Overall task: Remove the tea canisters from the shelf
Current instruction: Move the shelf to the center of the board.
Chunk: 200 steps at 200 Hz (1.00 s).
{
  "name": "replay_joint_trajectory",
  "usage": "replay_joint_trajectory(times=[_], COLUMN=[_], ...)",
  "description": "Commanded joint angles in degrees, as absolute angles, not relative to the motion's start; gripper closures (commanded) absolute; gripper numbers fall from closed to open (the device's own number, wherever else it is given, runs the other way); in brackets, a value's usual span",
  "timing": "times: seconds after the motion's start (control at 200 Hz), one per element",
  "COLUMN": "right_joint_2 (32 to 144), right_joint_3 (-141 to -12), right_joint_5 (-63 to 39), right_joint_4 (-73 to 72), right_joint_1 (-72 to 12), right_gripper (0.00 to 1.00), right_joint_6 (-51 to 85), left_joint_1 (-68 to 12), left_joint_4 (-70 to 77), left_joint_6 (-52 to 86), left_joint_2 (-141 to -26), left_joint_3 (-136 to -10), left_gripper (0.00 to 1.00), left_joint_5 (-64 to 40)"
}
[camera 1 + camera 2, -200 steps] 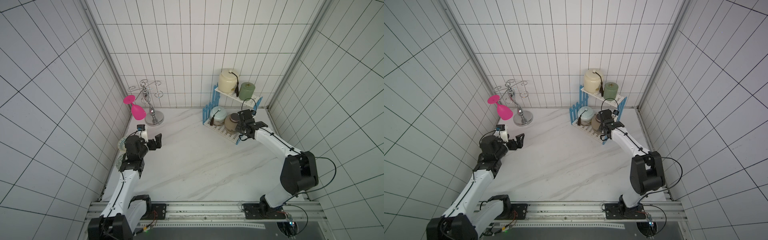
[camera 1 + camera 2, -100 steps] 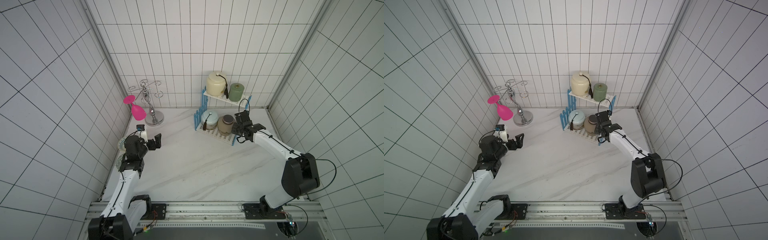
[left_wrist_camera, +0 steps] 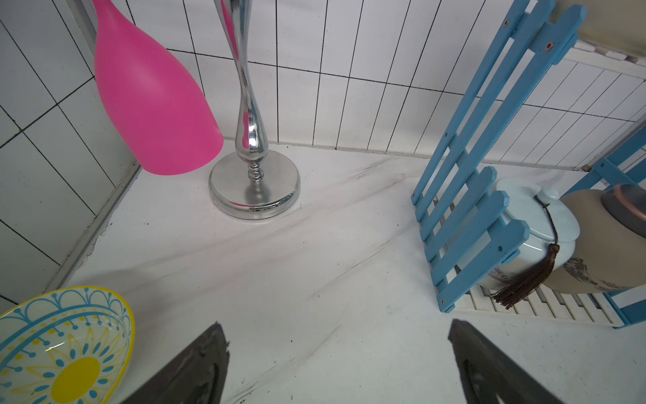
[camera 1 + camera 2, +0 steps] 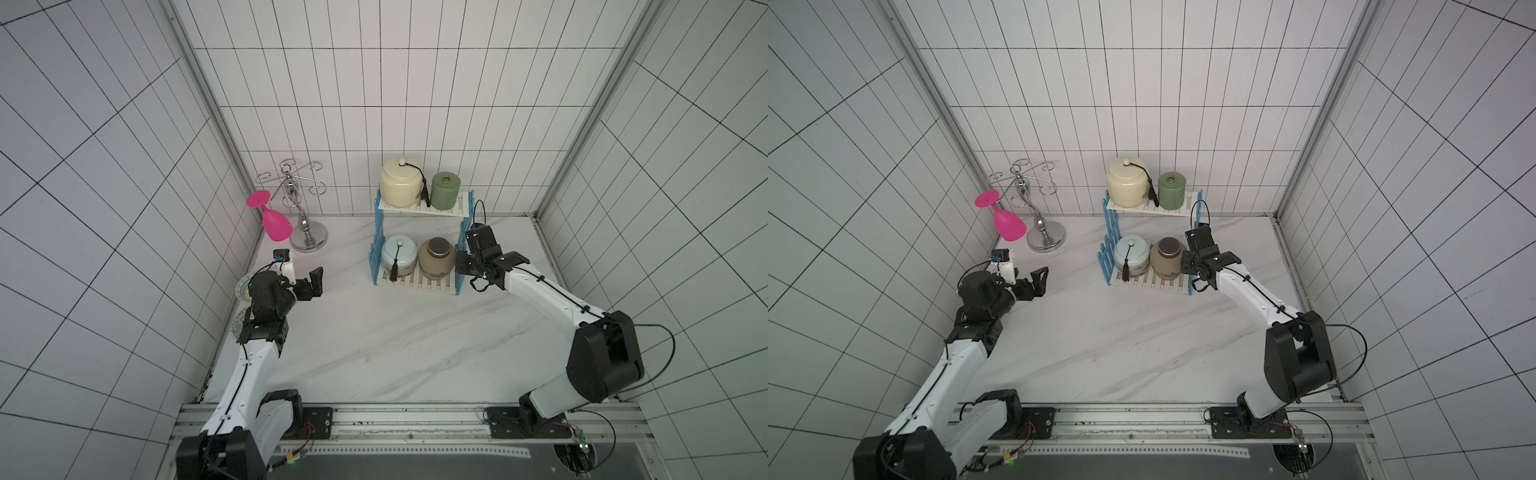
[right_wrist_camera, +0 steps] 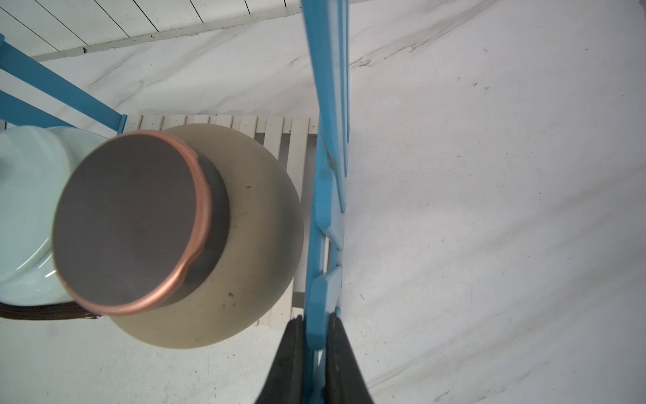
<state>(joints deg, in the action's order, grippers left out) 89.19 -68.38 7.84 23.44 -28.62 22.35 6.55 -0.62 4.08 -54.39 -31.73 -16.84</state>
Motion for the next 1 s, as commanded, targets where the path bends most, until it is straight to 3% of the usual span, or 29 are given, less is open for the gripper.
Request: replay_joint_trajectory(times=[0.0,0.994], right_joint_2=[91.52,104.66], right_joint_3=[-72.95,-85.21], right_joint_5=[4.31,5.39], right_joint_4=[21.47,20.13], right_joint_1=[-29.37,-25.19], right_gripper=[1.0,1.0], right_joint_6=[19.05,25.05], left_joint_1=[6.86,6.42], left_joint_4=[0.8,0.7], left_joint_6=[3.78,3.52], left_joint_2=[-53.44,-53.35], left_joint_3=[-31.03,-30.95], left_gripper=[0.01,0.01], left_joint_5=[-17.66,-17.73])
